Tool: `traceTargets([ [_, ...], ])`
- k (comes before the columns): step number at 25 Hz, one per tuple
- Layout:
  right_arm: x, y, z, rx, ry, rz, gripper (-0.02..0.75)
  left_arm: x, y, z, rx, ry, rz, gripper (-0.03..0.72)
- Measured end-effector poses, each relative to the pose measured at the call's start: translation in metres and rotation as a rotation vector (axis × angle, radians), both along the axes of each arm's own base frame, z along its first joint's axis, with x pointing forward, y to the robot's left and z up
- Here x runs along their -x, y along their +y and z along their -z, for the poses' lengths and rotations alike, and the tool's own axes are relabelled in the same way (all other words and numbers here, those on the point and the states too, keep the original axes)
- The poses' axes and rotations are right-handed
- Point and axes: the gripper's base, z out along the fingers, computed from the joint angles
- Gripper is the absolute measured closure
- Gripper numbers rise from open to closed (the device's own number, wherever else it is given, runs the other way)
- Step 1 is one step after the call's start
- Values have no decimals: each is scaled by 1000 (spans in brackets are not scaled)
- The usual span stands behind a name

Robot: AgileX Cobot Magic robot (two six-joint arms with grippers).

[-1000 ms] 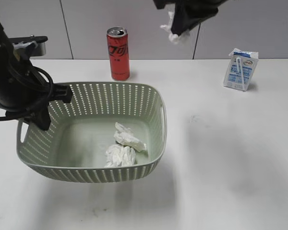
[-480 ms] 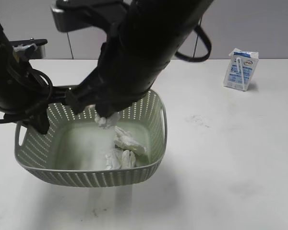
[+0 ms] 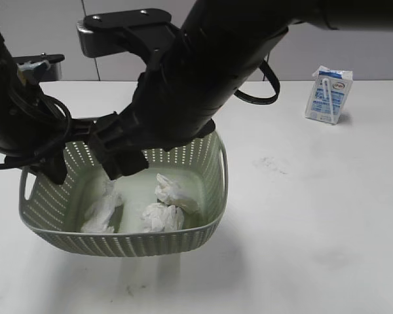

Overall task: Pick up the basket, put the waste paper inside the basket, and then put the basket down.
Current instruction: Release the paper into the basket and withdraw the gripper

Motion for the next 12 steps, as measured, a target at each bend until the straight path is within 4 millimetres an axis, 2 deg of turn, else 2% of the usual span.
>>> traceTargets([
  [3, -3, -4, -1, 18, 11, 8, 105, 0, 0, 0, 0, 0, 0, 683],
  [6, -19, -18, -11, 83, -1, 28, 103, 0, 0, 0, 0, 0, 0, 683],
  [8, -43, -39, -26, 123, -23, 85, 103, 0, 0, 0, 0, 0, 0, 683],
  [12, -97, -103, -46, 172, -53, 238, 104, 0, 0, 0, 0, 0, 0, 683],
])
